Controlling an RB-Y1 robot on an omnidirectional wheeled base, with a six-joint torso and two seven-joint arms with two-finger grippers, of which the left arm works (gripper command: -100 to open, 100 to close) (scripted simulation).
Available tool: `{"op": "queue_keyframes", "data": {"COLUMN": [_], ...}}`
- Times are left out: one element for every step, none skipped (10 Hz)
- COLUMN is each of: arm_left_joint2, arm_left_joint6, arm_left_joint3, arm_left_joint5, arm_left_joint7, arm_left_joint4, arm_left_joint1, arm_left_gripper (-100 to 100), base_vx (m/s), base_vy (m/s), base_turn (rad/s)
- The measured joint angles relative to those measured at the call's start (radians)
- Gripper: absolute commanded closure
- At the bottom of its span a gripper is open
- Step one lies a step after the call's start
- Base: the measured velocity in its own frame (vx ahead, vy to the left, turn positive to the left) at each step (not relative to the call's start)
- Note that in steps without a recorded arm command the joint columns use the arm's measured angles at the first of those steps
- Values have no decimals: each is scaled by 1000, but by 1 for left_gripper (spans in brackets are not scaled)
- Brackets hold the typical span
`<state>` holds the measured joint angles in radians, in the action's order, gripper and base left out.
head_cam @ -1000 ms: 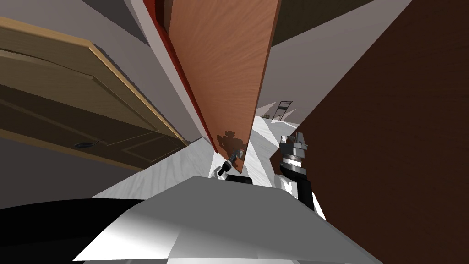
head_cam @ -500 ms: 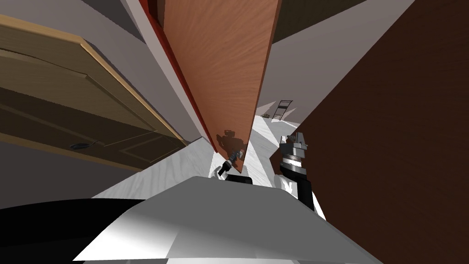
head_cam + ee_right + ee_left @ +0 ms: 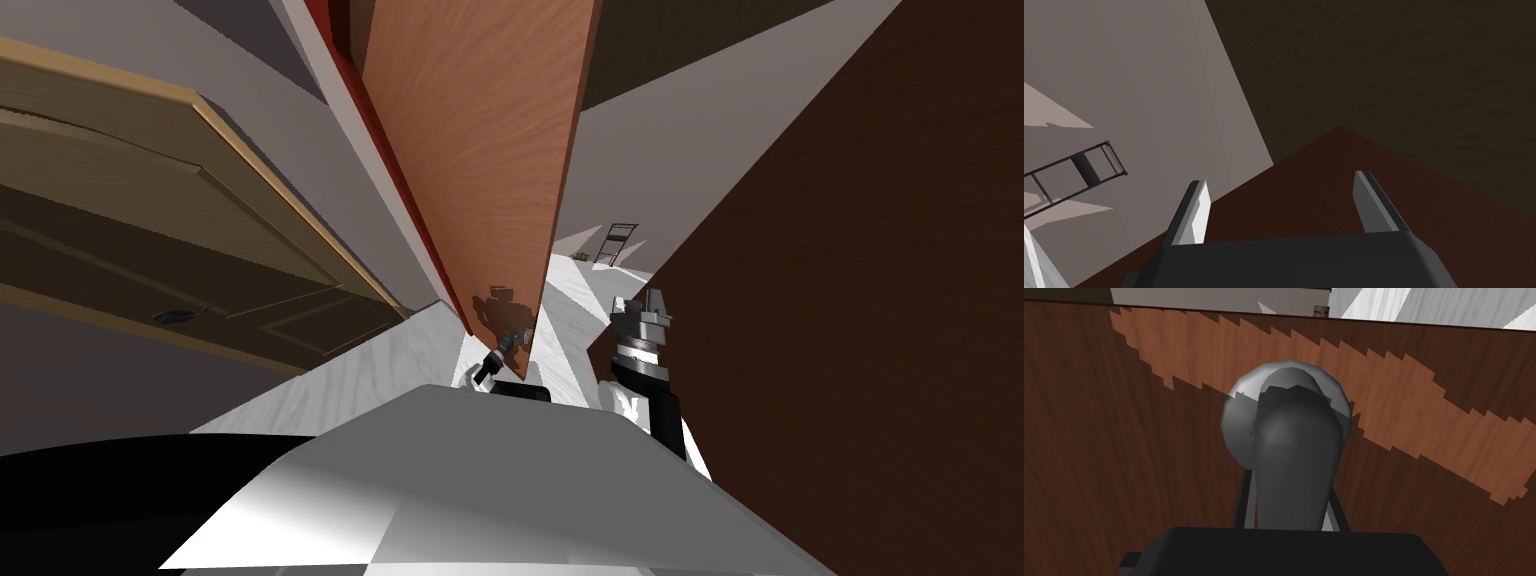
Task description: Push the door open
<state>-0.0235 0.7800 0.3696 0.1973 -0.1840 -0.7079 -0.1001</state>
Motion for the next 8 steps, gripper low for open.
{"op": "queue_keyframes", "data": {"arm_left_joint2": [-3,-5,-10,-15,-14,-17,-16,-14], "arm_left_joint6": [1,1,5,-2,-4,-3,-4,-3], "arm_left_joint3": [-7,-17,-28,-34,-45,-57,-68,-83], "arm_left_joint5": [-4,-9,-15,-18,-23,-30,-36,-43], "arm_left_joint7": [3,7,10,12,22,27,30,38], "arm_left_joint4": [6,9,15,-6,-15,-5,1,13], "arm_left_joint1": [-3,-9,-13,-1,7,-4,-12,-17], "arm_left_gripper": [100,100,100,100,100,100,100,100], "base_vx": [142,193,173,164,122,90,125,119], "base_vy": [-168,-164,-141,-159,-147,-121,-145,-151], "base_turn": [50,66,42,59,56,40,100,68]}}
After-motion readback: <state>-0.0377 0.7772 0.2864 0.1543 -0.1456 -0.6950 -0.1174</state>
